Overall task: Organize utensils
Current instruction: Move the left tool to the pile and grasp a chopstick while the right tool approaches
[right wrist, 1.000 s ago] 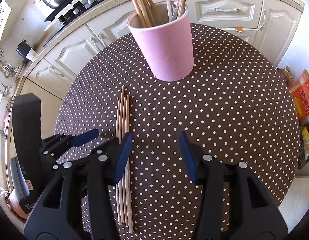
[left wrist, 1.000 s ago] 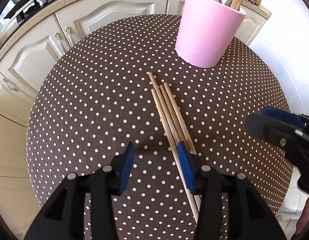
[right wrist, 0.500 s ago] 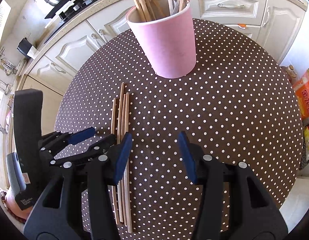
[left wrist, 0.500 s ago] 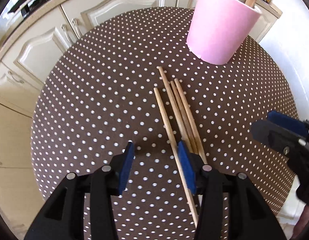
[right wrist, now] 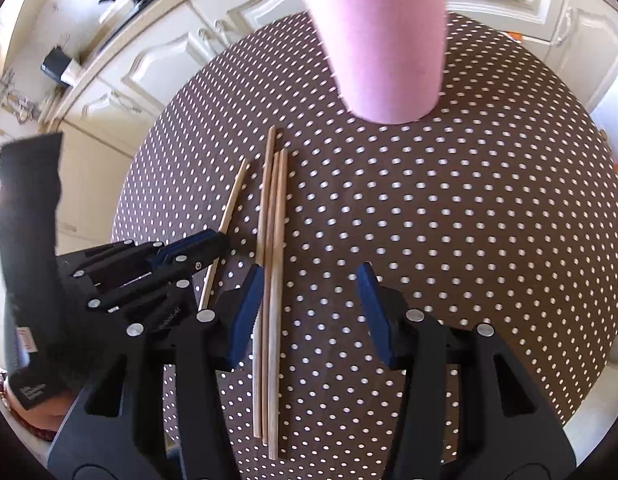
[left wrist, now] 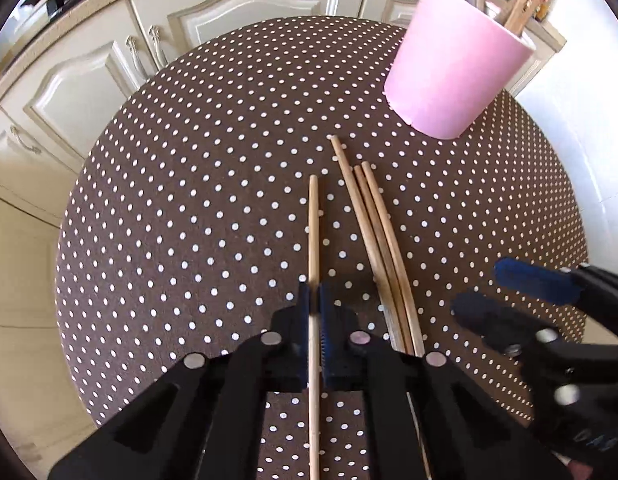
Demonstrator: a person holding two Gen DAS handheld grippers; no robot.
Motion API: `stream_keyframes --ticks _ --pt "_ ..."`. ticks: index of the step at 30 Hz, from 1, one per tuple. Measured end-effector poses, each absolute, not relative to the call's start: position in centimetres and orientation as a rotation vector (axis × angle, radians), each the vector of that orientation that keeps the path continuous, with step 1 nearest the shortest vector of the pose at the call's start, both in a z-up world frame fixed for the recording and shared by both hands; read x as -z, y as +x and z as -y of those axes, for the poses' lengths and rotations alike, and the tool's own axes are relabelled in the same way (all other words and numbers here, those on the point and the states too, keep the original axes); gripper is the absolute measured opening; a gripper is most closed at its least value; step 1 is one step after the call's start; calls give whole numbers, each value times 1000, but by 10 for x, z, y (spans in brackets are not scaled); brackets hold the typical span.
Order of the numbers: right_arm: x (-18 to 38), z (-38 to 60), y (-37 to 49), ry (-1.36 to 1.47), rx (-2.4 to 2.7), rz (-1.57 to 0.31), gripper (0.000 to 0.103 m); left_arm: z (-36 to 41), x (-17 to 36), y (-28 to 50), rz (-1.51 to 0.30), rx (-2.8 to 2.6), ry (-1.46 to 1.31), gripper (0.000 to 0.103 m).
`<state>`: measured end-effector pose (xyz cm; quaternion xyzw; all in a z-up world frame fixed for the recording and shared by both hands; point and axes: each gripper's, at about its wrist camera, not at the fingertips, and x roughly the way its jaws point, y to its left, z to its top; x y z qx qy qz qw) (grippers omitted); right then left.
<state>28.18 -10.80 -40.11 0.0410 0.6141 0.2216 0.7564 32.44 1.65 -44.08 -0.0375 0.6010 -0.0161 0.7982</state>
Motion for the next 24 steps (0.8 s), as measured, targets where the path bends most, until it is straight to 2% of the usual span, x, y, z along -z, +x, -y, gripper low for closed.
stream_keyframes --ticks 3,5,12,16,24 --pt "407 96 281 41 -484 -1353 43 -29 442 317 -1293 32 -131 5" --pt "411 89 281 15 -480 -1363 35 -33 442 314 -1294 34 -130 5" --pt "419 72 277 -56 -460 -1382 34 -48 440 294 -1295 36 -141 5" --pt "419 59 276 -119 -433 -1383 30 -45 441 295 -1296 43 -140 5" --pt "416 25 284 -200 -421 -1435 31 -56 442 297 -1302 57 -226 5"
